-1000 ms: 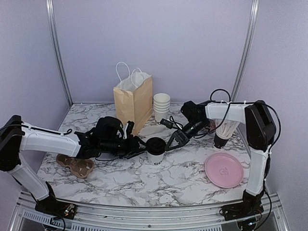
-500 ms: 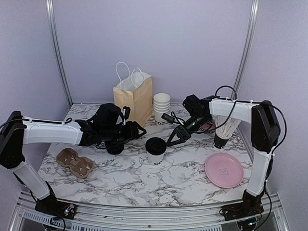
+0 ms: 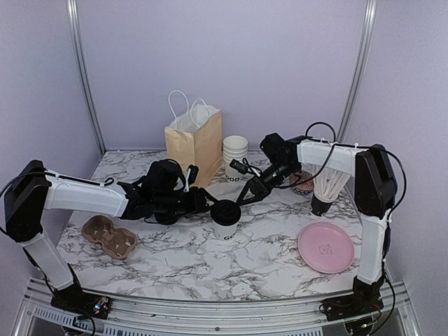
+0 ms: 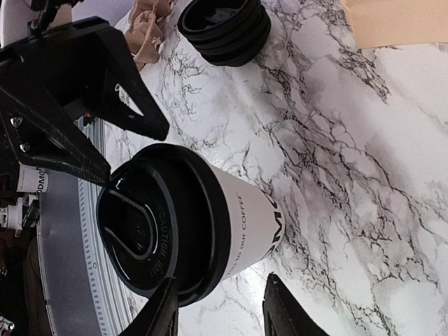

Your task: Pack the takeout coffee

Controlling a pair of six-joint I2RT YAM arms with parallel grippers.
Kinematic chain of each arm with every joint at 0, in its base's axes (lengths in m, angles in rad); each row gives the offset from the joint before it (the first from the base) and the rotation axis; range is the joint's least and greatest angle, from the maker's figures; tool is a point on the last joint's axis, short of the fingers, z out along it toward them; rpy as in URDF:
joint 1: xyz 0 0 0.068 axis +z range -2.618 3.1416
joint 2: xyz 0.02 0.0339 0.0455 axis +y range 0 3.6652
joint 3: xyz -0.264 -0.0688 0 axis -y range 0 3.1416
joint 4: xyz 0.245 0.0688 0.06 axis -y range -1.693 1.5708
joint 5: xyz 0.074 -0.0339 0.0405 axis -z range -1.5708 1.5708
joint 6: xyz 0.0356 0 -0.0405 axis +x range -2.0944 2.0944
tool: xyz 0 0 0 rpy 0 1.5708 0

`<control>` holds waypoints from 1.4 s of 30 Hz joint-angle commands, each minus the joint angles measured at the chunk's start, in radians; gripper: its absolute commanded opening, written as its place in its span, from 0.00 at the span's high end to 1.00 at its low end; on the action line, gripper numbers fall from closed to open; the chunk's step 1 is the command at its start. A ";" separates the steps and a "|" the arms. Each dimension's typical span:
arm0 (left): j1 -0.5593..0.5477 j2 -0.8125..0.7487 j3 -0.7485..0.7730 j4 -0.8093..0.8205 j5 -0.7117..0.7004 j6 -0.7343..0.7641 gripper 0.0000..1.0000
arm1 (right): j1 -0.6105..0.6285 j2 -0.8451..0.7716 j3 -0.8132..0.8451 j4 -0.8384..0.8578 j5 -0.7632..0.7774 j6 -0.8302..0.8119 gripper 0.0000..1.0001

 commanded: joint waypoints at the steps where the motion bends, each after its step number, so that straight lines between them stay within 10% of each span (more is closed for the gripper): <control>1: -0.020 -0.068 -0.066 0.030 0.008 -0.027 0.57 | -0.006 0.040 0.066 0.018 0.016 0.022 0.60; 22: -0.053 -0.225 -0.130 -0.101 -0.221 -0.133 0.59 | -0.035 0.025 0.078 0.027 0.021 0.040 0.52; 42: -0.033 -0.094 -0.058 -0.054 -0.109 -0.177 0.75 | -0.034 0.031 0.003 0.026 -0.149 0.029 0.56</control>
